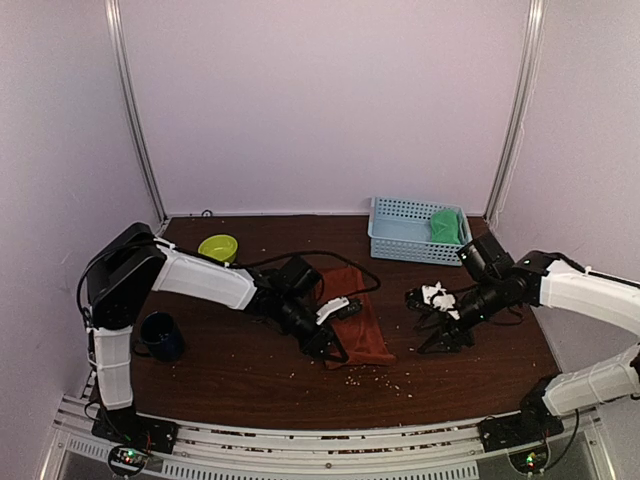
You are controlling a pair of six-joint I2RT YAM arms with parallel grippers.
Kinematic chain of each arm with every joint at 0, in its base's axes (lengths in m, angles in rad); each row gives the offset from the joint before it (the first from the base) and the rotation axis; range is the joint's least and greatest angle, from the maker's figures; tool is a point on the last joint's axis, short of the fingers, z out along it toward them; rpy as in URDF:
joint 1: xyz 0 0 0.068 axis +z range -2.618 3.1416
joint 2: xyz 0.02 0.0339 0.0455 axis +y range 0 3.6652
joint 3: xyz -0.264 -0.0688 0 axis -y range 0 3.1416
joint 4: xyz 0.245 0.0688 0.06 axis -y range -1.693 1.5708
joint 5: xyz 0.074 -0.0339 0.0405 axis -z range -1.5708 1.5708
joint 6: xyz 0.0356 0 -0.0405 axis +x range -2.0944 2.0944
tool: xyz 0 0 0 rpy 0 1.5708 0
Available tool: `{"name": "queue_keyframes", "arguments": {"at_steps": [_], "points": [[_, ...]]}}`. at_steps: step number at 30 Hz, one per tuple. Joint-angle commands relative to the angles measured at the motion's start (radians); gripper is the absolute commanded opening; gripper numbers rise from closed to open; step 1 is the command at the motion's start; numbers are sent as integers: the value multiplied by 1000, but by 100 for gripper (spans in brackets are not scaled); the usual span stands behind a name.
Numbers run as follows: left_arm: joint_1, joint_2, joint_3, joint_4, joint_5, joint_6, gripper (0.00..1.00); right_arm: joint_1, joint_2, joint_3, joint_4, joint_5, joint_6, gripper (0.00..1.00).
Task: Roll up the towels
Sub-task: Roll the towel at the center of the board.
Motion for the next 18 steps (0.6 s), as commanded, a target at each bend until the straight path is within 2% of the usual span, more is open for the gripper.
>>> {"name": "queue_keyframes", "arguments": {"at_steps": [1,4,8,18], "points": [[30,72,0,130,252,-194,8,157,58,14,118,157,15,54],[55,100,-22,194,307,-273,8,228,104,24,207,199,36,55],[65,124,-13,180,316,-272,8,296,197,39,312,267,57,56],[87,148,-53,248,339,-337,8,377,343,26,444,324,62,58]]}}
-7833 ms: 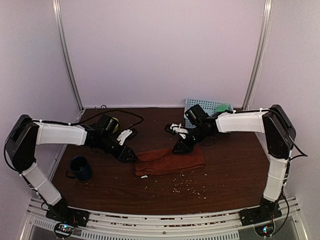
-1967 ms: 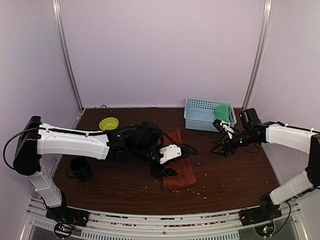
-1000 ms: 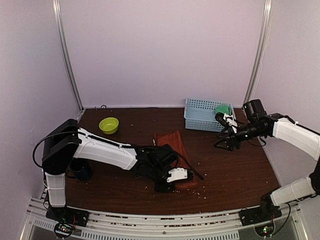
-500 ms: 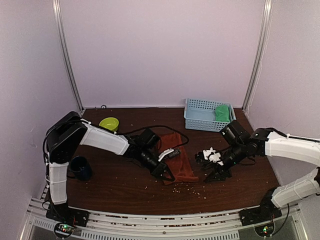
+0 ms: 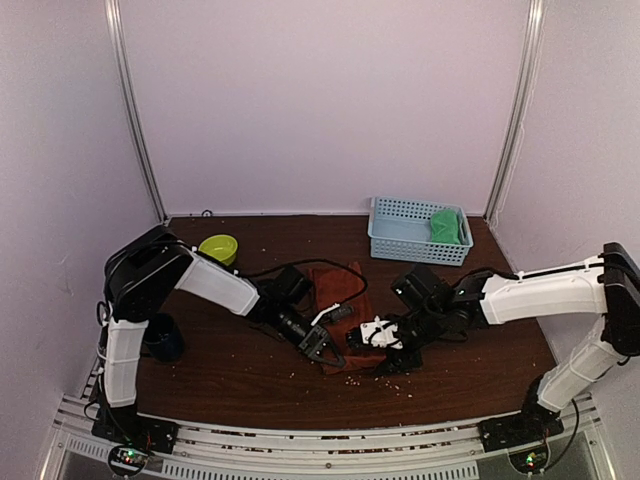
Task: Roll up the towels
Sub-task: Roll the towel at the center of the board.
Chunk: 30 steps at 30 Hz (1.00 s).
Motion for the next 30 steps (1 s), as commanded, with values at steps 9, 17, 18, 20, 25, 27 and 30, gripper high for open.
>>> {"name": "queue_keyframes", "arguments": {"at_steps": [9,17,18,20,25,27,30], "points": [[16,39,-6,63,68,-45,8,31,145,34,133,36,78,44],[26,32,-9,58,69,-43,8,23,177,48,128,3,116,24],[28,27,-10,57,69,-43,11,20,183,59,109,-14,122,19],[30,8,-12,39,48,-35,19,12,202,90,58,-58,129,9],[54,-123,-70,-10,-60,15,42,-30,285,180,-117,-201,151,0],[69,-204,-122,-4,-104,17,45,-54,307,205,-172,-259,170,0],[90,-341,-211,12,-196,4,47,-74,328,234,-236,-349,207,0]]}}
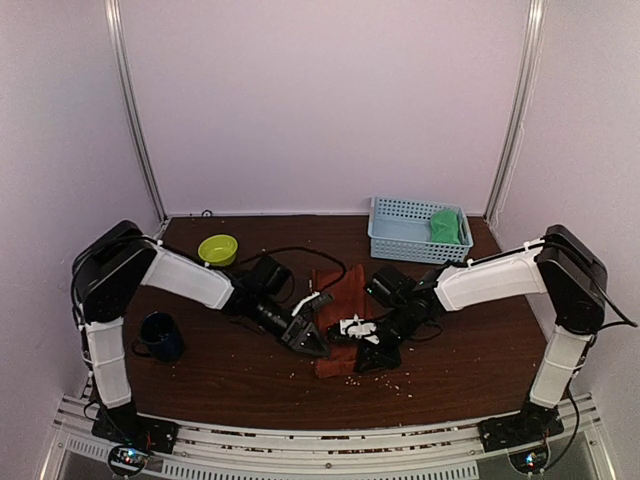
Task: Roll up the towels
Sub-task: Roll the towel at the center of the board.
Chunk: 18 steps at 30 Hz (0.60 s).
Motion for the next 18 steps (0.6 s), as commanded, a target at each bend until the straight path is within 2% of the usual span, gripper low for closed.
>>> {"name": "queue_keyframes", "arguments": {"at_steps": [1,6,10,12,14,18], "points": [[40,-211,-105,34,-153,9,48,-31,29,45,-175,-188,62,0],[16,-432,-189,0,-392,149,49,-76,82,107,-214,-248,119,0],[-162,-566,-204,-35,-758,420,52,-143,200,198,-270,-303,139,0],[-269,-577,-196,-41,-909,535,54,-164,283,247,-323,-329,124,0],[-347,-549,-164,-55,-992,615,54,-184,344,287,-369,-358,109,0],[-404,-426,-84,-80,-1027,672,54,-211,408,314,-386,-382,116,0]]}}
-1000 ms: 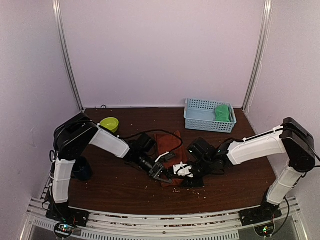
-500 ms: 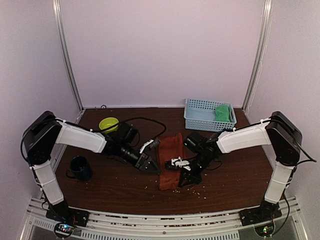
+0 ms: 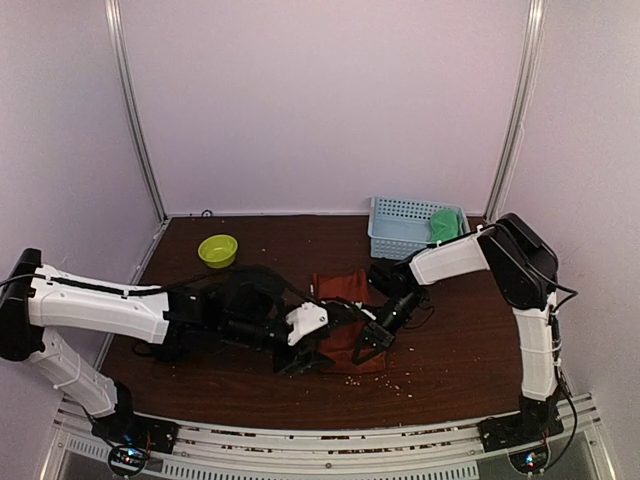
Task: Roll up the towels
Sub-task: Roll the towel at the center of the board.
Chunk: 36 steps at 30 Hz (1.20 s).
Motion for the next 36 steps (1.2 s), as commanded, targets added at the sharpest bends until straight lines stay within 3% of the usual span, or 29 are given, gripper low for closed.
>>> {"name": "queue_keyframes", "arguments": {"at_steps": [1,16,21,25,27,31,36], "points": [[-30,133,82,-23,-178,170,53,-21,67,15,-47,21,8,0],[-76,440,184,7,-256,307,50,-21,67,-15,-61,-4,-2,0],[-78,531,228,-31,-355,318,49,-21,69,-4,-86,-22,-20,0],[-78,572,254,-99,-393,336,40,-26,51,6,-138,-52,-61,0],[-78,586,257,-119,-400,331,27,-31,26,13,-169,-59,-89,1],[-78,595,277,-164,-343,305,11,-50,-51,66,-273,-60,-175,14],[-78,571,323,-243,-219,266,4,-125,-191,147,-290,-9,-154,33]]}}
